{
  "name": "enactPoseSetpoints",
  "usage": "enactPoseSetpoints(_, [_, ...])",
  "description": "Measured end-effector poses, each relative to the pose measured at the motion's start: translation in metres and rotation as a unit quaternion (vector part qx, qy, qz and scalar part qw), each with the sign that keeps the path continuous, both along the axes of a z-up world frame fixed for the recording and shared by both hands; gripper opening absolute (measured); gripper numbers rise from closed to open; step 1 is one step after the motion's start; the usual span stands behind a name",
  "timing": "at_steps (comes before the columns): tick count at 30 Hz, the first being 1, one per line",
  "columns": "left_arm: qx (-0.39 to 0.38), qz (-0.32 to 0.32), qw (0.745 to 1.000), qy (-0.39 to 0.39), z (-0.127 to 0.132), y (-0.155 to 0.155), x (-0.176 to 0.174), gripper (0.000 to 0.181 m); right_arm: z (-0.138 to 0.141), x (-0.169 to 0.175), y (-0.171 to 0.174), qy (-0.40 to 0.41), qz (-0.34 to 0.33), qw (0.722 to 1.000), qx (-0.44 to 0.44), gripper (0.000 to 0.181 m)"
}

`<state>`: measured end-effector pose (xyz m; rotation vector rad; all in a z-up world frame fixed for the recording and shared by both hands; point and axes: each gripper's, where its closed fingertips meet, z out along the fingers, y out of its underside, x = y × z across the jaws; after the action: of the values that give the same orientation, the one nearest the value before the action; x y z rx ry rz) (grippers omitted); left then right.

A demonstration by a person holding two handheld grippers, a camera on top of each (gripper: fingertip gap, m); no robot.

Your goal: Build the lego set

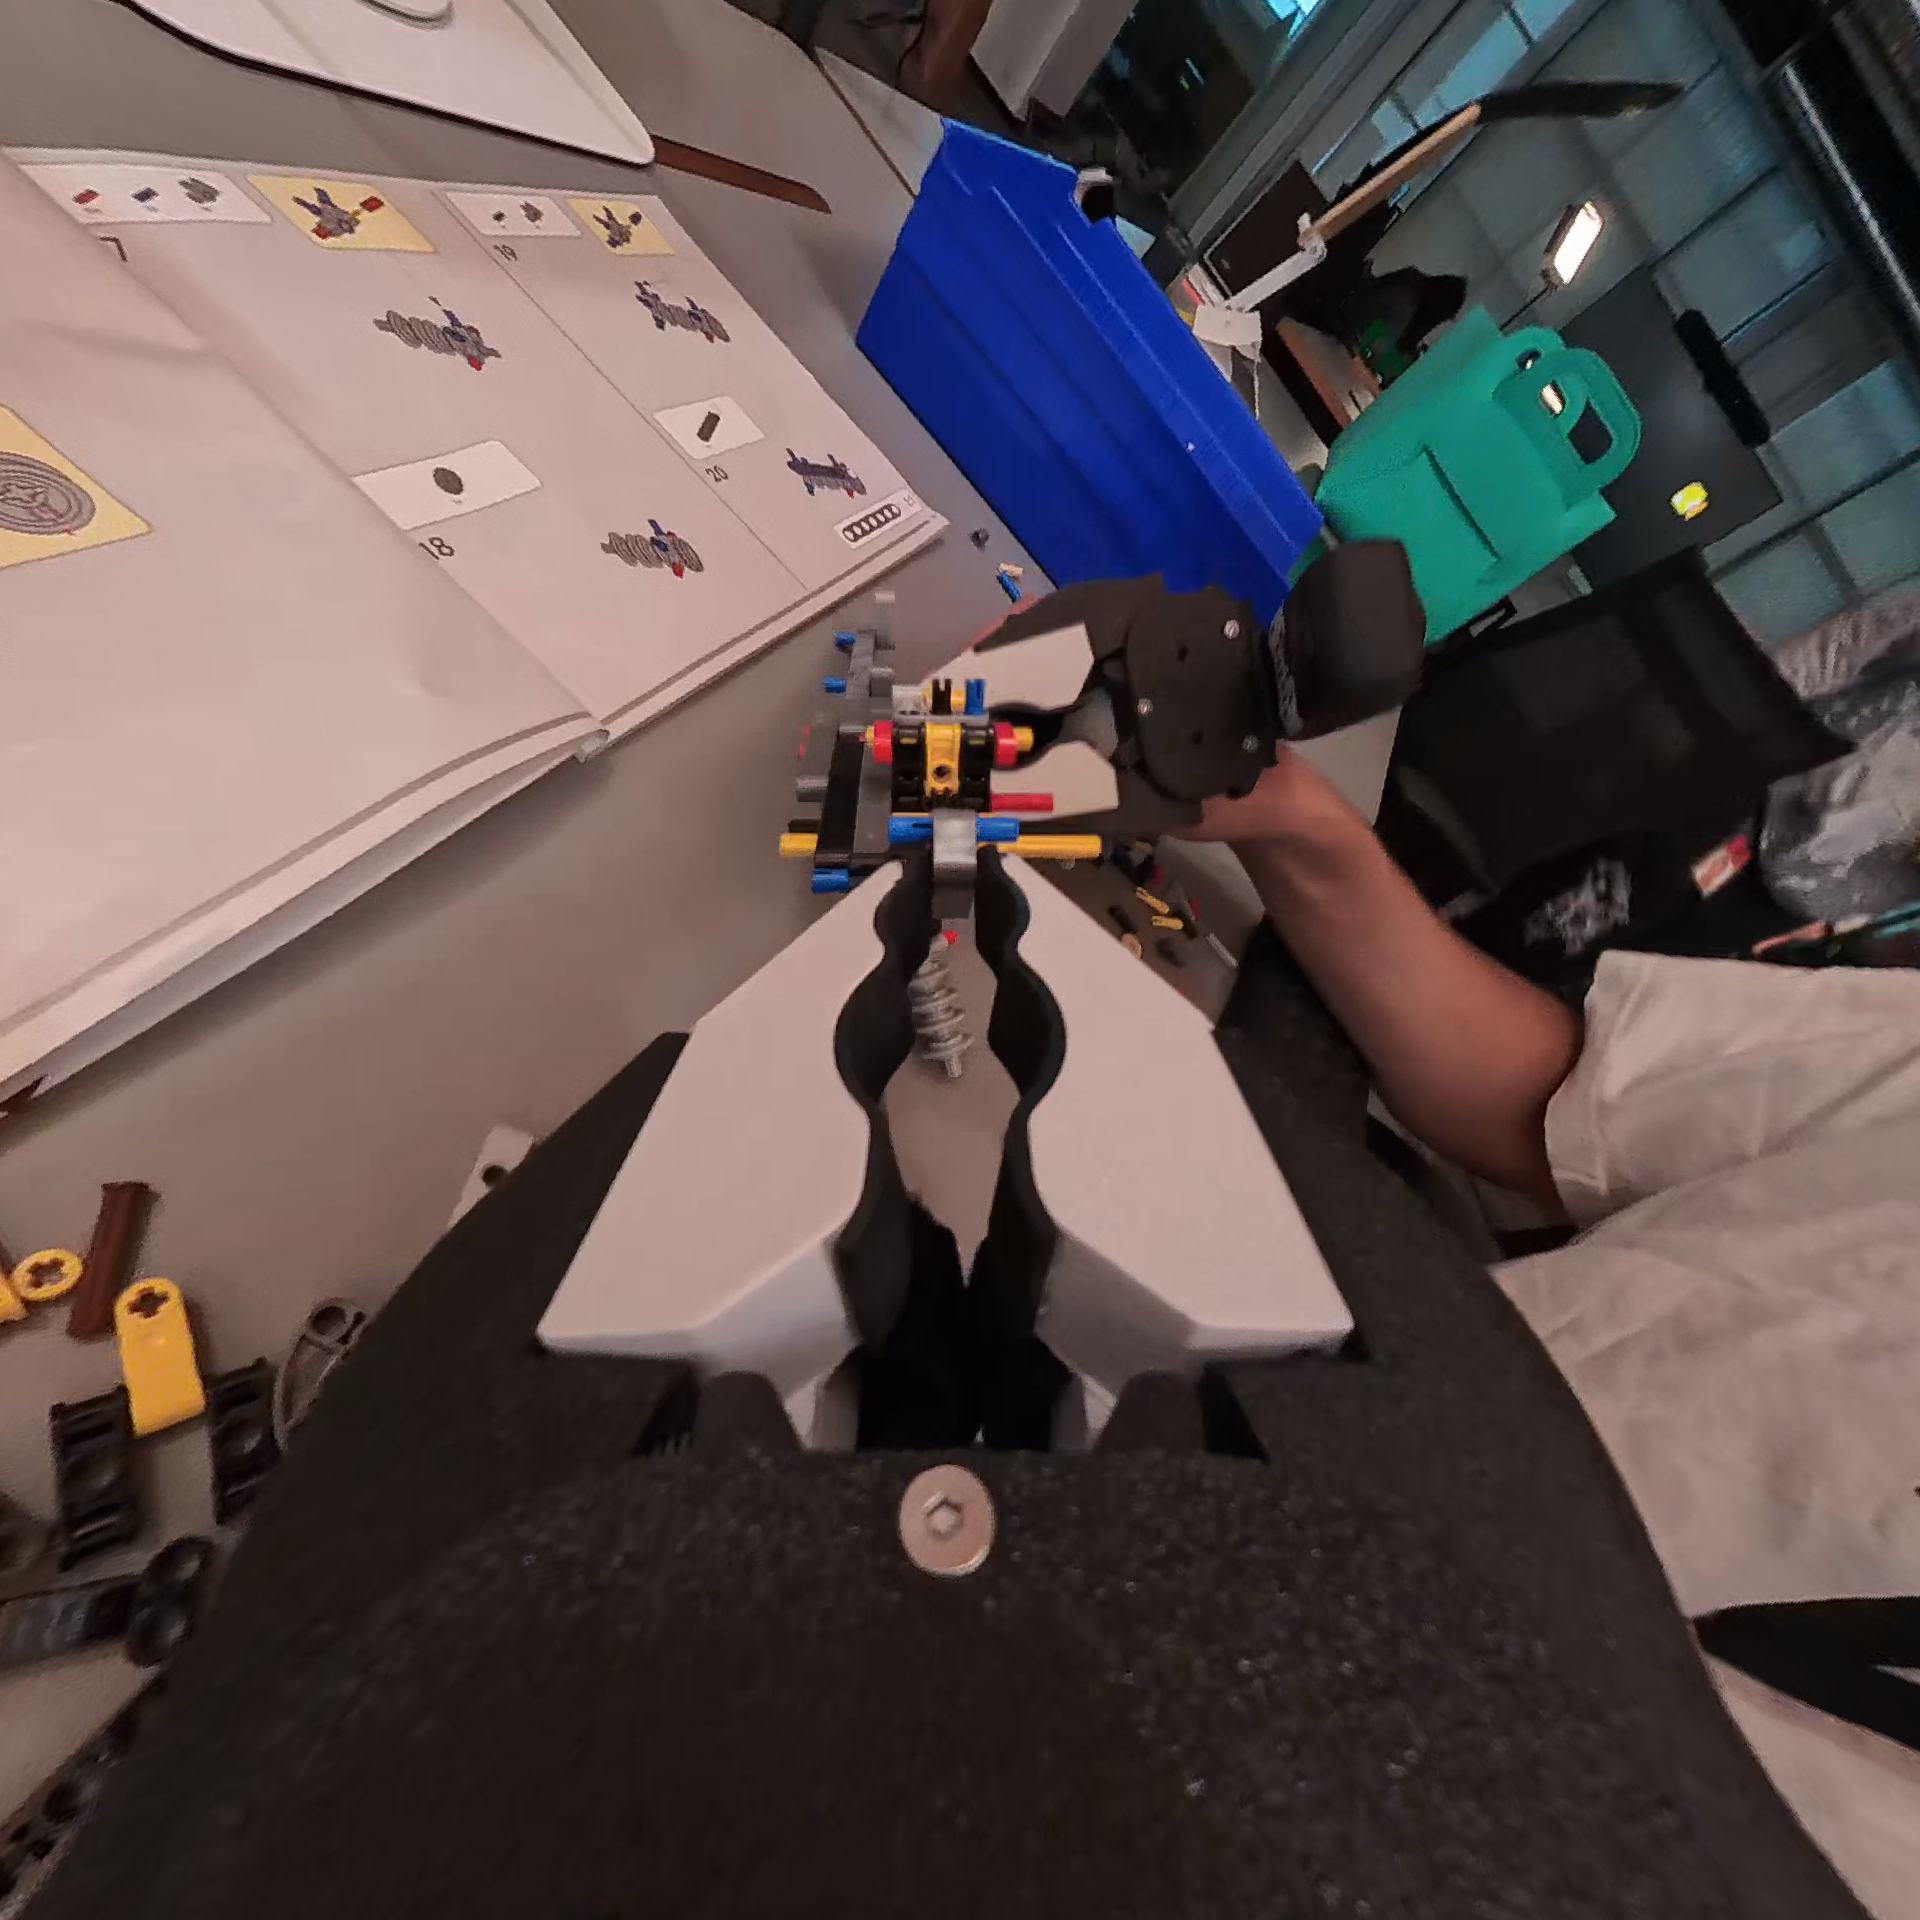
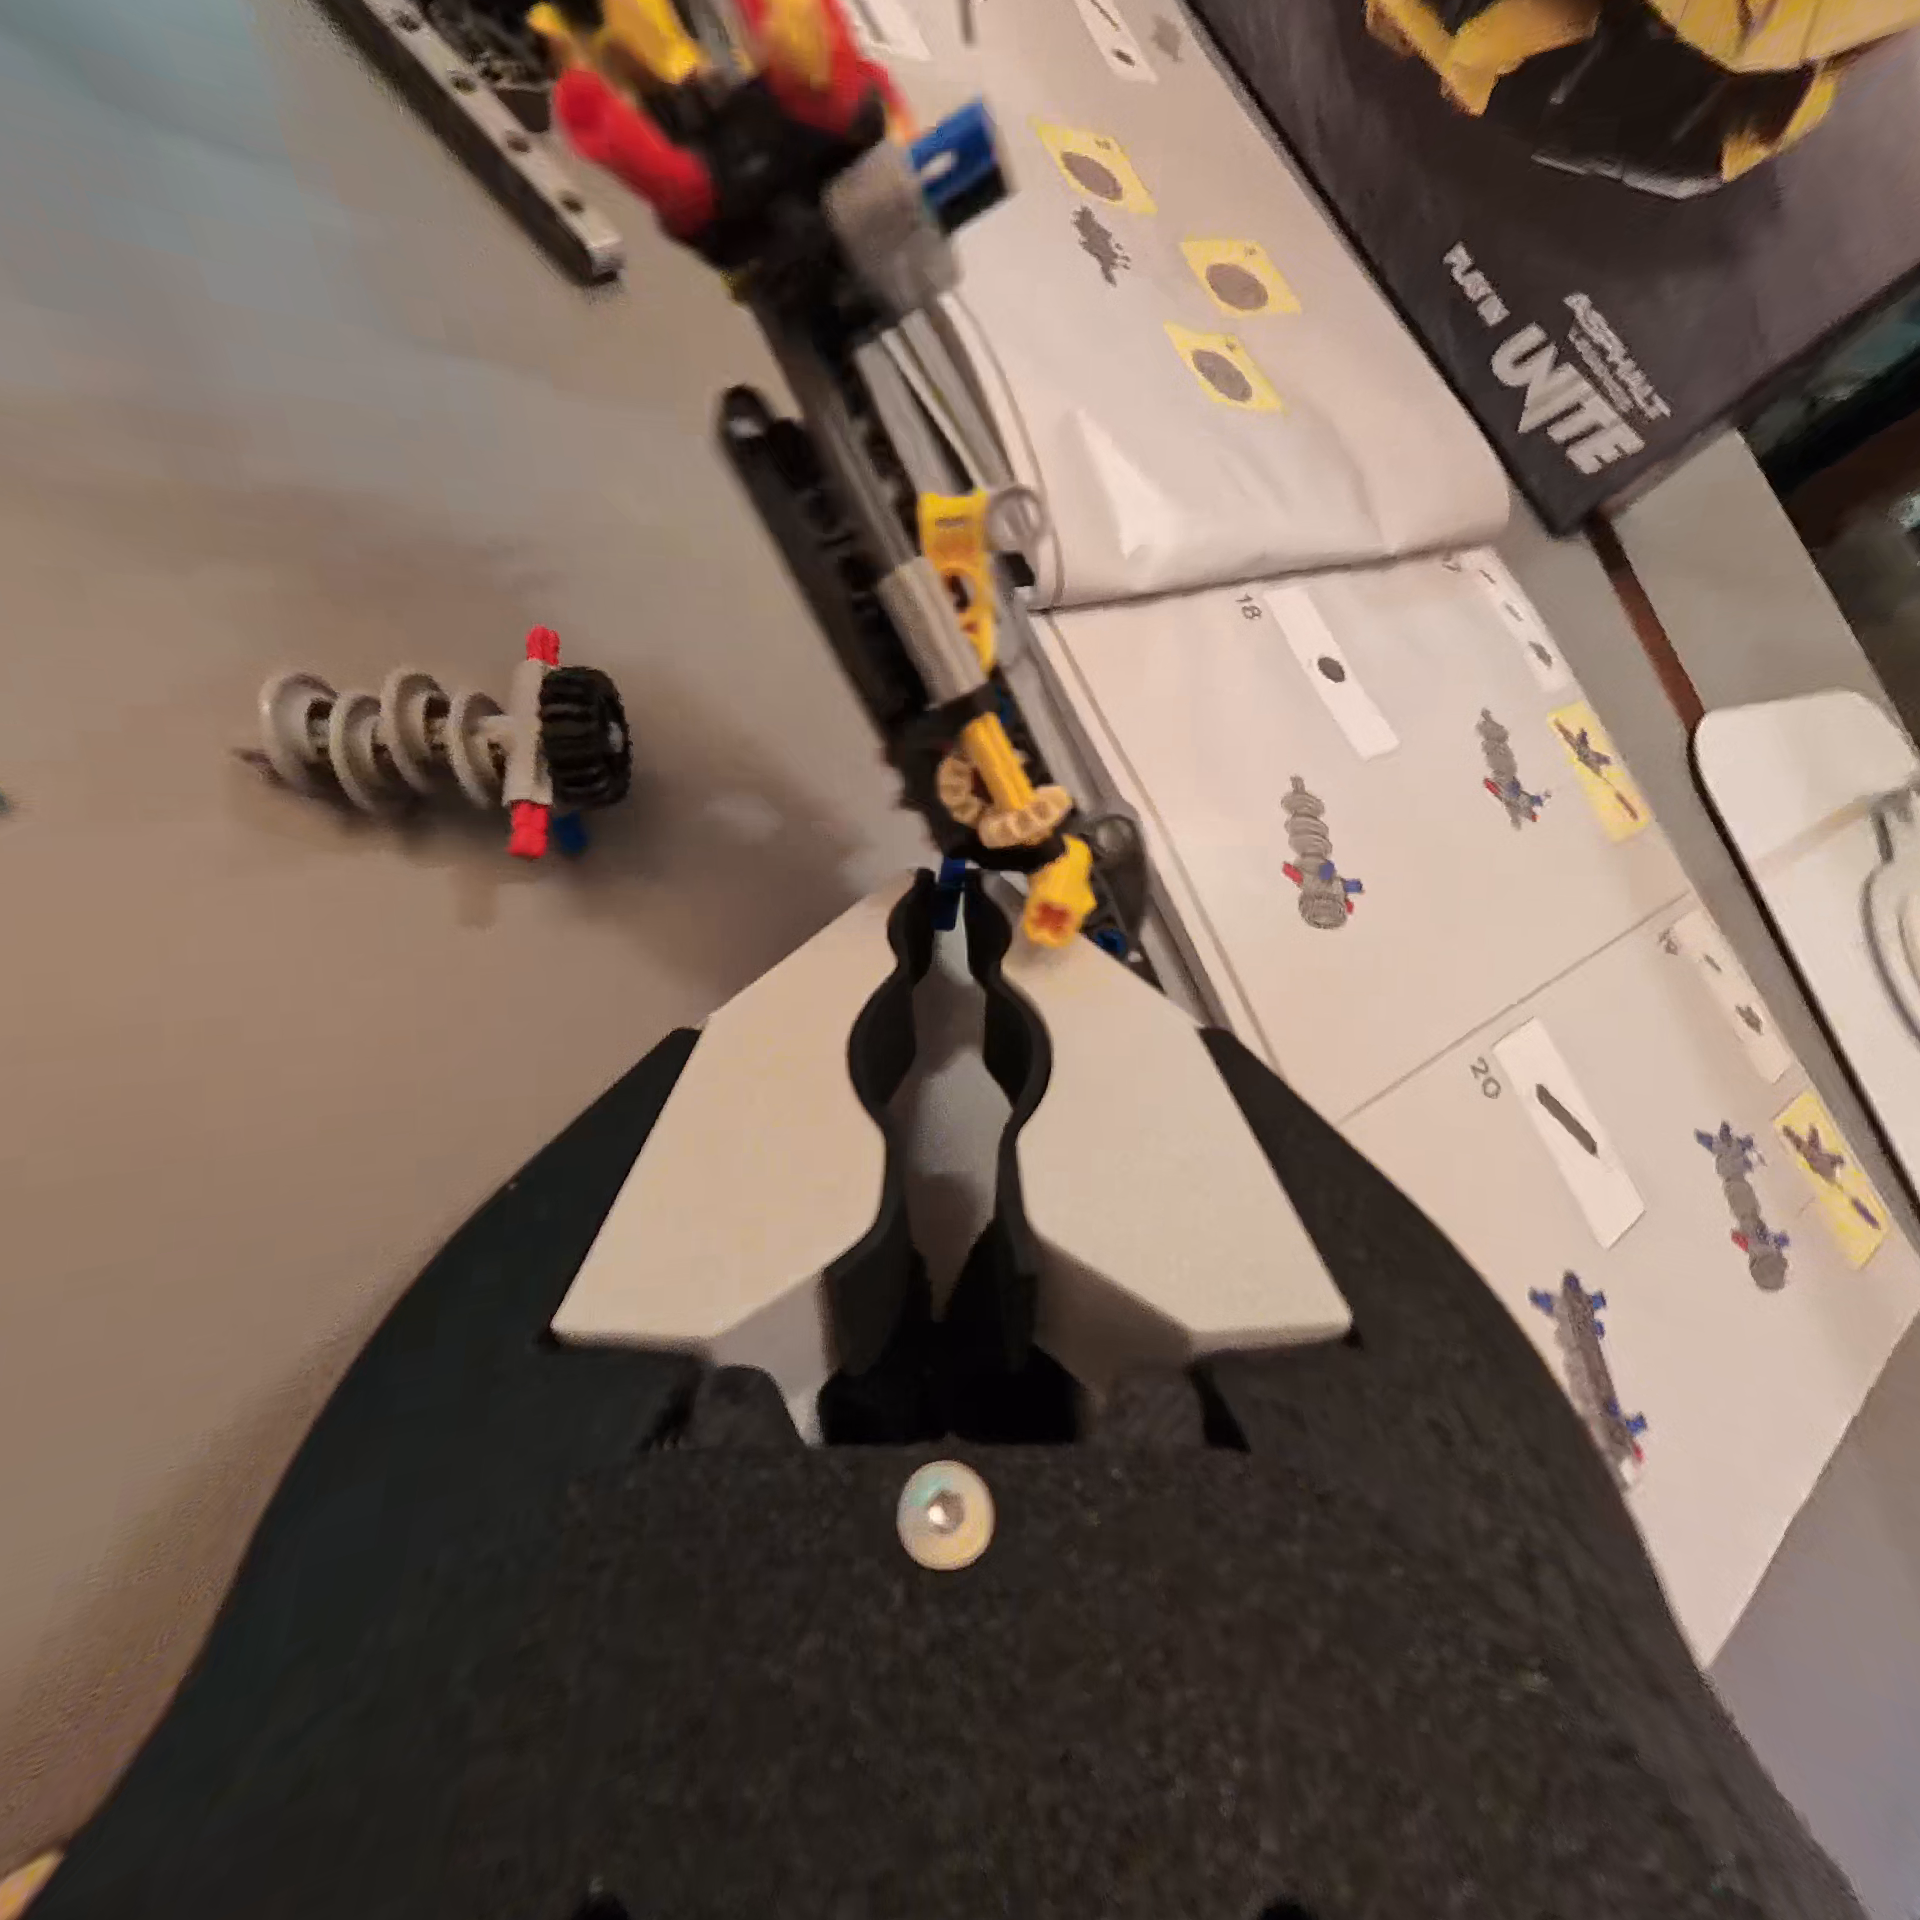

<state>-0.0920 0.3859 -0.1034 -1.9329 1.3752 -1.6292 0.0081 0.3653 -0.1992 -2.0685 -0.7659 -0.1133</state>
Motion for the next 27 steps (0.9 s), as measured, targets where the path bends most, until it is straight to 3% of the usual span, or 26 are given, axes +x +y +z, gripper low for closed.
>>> enactPoseSetpoints(8, [-0.060, 0.030, 0.998, 0.008, 0.008, 0.021, 0.014, 0.007, 0.003, 0.000, 0.007, -0.008, -0.003, 1.000, 0.019, 0.004])
enactPoseSetpoints(12, [-0.071, 0.039, 0.997, 0.014, 0.009, 0.029, 0.020, 0.006, -0.006, 0.011, 0.006, -0.026, -0.060, 0.997, -0.027, 0.004])
enactPoseSetpoints(16, [-0.073, 0.044, 0.996, 0.023, 0.007, 0.035, 0.025, 0.006, -0.001, -0.012, 0.000, 0.045, -0.049, 0.996, -0.054, 0.004])
enactPoseSetpoints(22, [-0.088, 0.042, 0.995, 0.024, 0.009, 0.033, 0.031, 0.006, -0.005, -0.007, 0.008, 0.110, -0.095, 0.987, -0.067, 0.004])
enactPoseSetpoints(27, [-0.080, 0.040, 0.996, 0.025, 0.011, 0.030, 0.035, 0.006, 0.003, -0.040, 0.019, 0.159, -0.105, 0.979, -0.072, 0.004])
